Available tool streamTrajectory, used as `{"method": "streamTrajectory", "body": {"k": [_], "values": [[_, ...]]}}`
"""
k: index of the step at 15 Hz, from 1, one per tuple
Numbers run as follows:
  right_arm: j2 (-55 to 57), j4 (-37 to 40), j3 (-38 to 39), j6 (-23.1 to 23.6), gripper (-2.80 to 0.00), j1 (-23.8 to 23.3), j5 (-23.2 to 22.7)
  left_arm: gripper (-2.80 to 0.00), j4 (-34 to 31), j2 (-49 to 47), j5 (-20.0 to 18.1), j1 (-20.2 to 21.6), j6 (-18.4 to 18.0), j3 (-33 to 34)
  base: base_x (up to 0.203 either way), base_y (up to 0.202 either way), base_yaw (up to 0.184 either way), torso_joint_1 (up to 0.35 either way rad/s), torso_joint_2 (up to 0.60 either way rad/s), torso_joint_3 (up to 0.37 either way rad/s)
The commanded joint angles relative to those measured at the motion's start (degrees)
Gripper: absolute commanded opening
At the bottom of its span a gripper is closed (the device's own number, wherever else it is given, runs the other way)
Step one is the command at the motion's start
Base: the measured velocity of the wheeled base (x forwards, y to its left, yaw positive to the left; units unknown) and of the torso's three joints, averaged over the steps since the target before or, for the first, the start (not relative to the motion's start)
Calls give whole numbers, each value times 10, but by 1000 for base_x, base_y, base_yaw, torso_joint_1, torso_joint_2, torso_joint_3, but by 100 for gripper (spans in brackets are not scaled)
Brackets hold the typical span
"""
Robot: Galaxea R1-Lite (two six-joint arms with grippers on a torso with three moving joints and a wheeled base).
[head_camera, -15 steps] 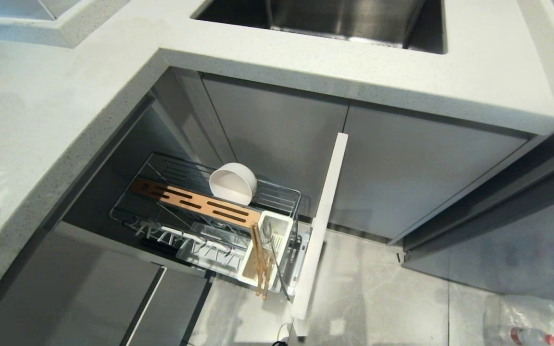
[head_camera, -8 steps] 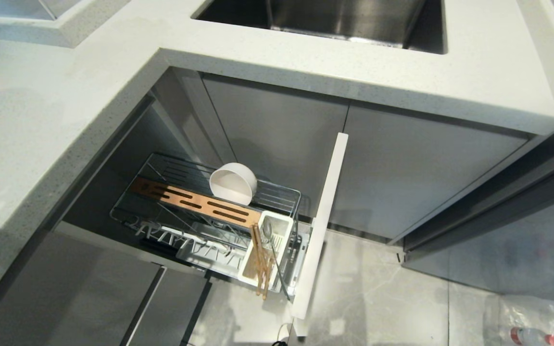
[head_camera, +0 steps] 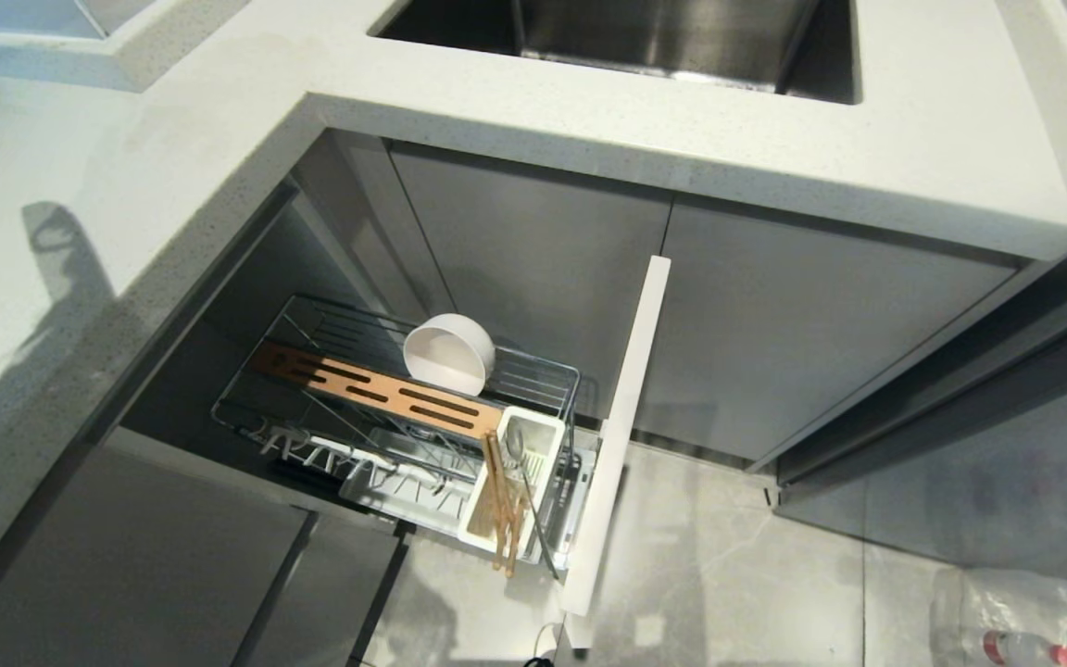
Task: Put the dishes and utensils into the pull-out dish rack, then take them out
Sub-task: Pick up the plate and place it in the cupboard
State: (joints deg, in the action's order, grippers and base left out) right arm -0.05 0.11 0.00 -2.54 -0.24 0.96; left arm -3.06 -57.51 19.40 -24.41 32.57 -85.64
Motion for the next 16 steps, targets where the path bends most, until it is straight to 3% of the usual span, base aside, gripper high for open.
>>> {"method": "streamTrajectory", "body": {"k": [1, 5, 7, 12, 16], "values": [[0, 0, 1, 0, -280, 0, 0, -280, 1, -5, 1, -67, 21, 5, 0, 0, 0, 0, 0, 0], [0, 0, 1, 0, -280, 0, 0, -280, 3, -7, 4, -210, 100, 41, 0, 0, 0, 0, 0, 0], [0, 0, 1, 0, -280, 0, 0, -280, 4, -13, 12, -251, 143, 85, 0, 0, 0, 0, 0, 0], [0, 0, 1, 0, -280, 0, 0, -280, 5, -100, 114, -273, 276, 155, 0, 0, 0, 0, 0, 0], [0, 1, 1, 0, -280, 0, 0, -280, 34, -148, 138, -273, 331, 205, 0, 0, 0, 0, 0, 0]]}}
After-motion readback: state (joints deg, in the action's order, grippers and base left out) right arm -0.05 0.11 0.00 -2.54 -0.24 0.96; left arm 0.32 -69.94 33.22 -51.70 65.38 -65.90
